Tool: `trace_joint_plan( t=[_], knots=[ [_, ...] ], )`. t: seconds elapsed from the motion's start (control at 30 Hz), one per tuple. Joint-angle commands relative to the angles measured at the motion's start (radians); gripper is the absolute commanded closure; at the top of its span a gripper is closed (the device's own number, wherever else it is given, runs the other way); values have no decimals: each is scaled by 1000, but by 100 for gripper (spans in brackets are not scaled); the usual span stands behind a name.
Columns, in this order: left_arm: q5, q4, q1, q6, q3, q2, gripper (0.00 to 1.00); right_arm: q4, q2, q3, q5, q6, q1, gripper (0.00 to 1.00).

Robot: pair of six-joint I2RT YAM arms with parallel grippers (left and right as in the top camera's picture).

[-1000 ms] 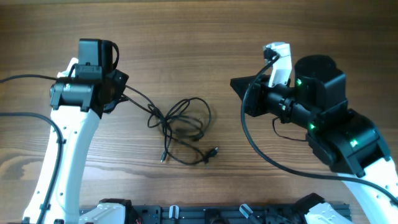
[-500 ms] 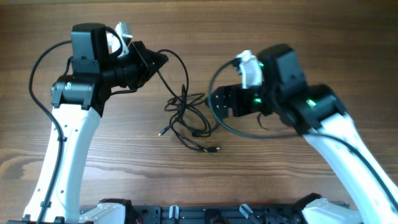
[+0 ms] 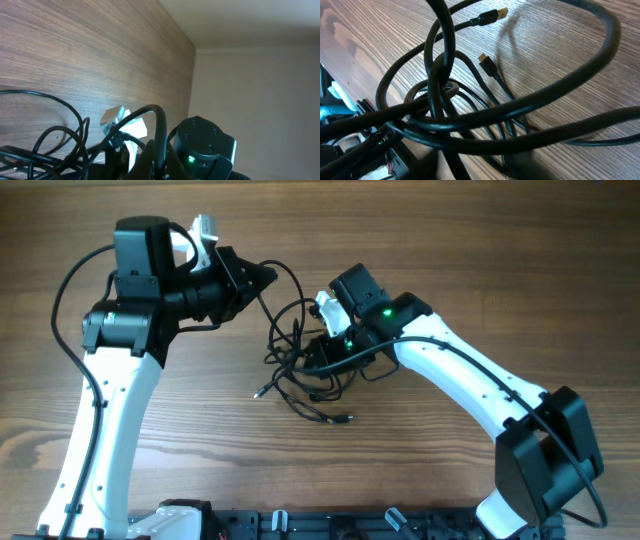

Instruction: Untangle cables

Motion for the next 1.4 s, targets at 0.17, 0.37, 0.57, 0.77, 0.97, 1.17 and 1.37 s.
trace_joint_plan(
  t=[0.17, 0.37, 0.57, 0.77, 0.97, 1.17, 1.37],
  knots=[
    [-398, -121, -2, 0, 5, 4, 96, -17, -49, 16, -19, 25, 5, 96],
    [-1155, -443, -2, -302, 5, 23, 96, -86, -377, 100, 249, 107, -28, 96],
    [-1247, -467, -2, -348, 5, 26, 96, -63, -793, 136, 752, 205, -28, 95],
    [-1221, -469, -2, -347, 5, 26, 94, -103, -950, 136, 937, 260, -28, 96],
    [-1247, -469, -2, -347, 5, 40, 96, -284, -901, 135, 1257, 560, -28, 96],
    [-1353, -473, -2, -347, 5, 106, 91, -499, -781, 135, 1496, 761, -44, 96],
    [-951, -372, -2, -85, 5, 130, 96, -362, -632, 135, 1165, 572, -52, 89]
  ],
)
